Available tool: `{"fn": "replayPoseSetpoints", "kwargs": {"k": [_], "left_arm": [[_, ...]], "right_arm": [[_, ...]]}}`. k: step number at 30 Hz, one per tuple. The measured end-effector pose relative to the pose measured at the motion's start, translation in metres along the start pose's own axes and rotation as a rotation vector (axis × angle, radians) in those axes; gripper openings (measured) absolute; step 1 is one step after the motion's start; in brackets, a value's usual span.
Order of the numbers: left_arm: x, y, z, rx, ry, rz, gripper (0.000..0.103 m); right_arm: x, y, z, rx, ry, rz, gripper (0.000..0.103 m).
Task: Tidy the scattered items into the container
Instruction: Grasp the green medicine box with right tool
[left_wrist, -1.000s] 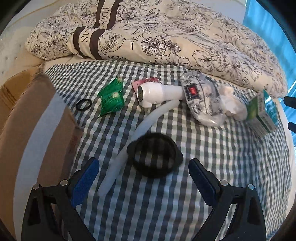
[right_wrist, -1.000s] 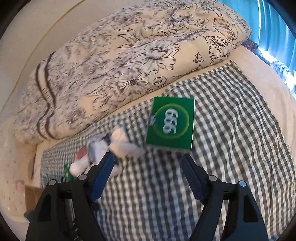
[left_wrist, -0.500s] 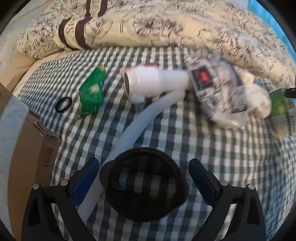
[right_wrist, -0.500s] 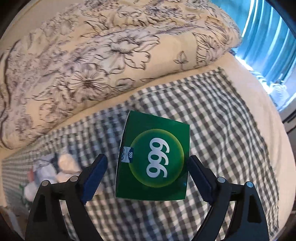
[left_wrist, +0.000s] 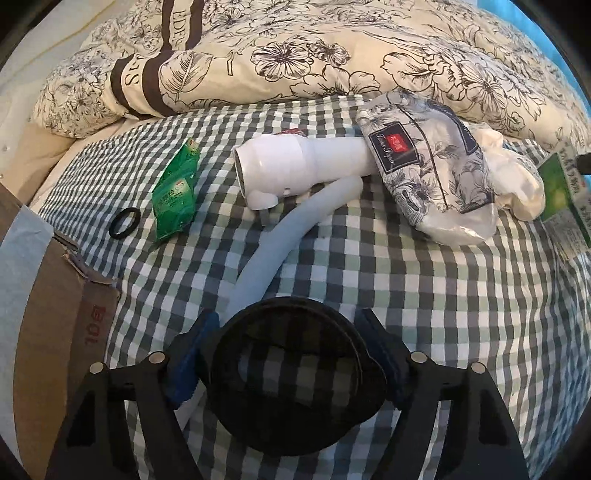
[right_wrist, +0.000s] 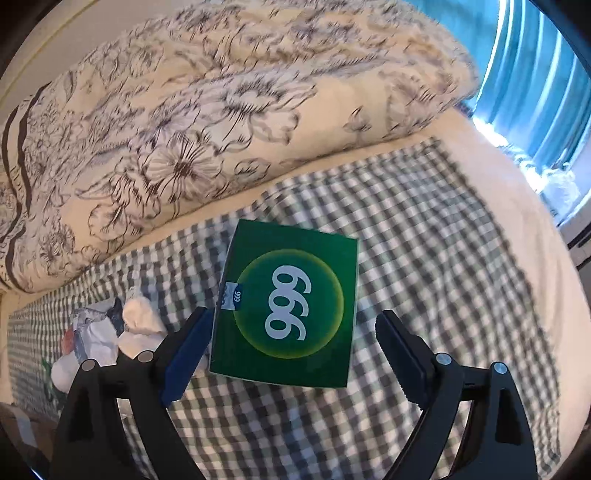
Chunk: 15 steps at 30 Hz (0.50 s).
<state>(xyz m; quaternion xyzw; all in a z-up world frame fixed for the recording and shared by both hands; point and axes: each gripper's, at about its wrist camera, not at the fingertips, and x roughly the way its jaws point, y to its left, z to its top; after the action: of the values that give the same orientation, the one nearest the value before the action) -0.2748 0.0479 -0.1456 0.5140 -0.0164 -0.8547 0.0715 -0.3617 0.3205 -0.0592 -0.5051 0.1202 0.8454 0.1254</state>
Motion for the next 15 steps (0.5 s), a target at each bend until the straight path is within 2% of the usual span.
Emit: {"fn": "replayPoseSetpoints", "kwargs": {"k": [5,6,7,15], "left_arm": [[0.000,0.003,0.000,0.009,-0.010,-0.008,0.077],[-0.001,0.005,0.000,0.018,-0.011,-0.012,0.077],[-0.003,0.005,-0.001,0.020,-0.015,-0.018,0.077],[-0.040,0.026,-0.005,-0.021,-0.064,-0.087,0.077]], "right_arm": [[0.031,0.008,-0.003,-0.013,0.075,-0.024,0.090],[0.034,0.007,-0.005,-0.011,0.078,-0.027,0.081],[0.034,0.005,-0.008,-0.003,0.077,-0.016,0.078],[-0.017,-0.013,-0.030,-0.004,-0.009,0.047,0.077]]}}
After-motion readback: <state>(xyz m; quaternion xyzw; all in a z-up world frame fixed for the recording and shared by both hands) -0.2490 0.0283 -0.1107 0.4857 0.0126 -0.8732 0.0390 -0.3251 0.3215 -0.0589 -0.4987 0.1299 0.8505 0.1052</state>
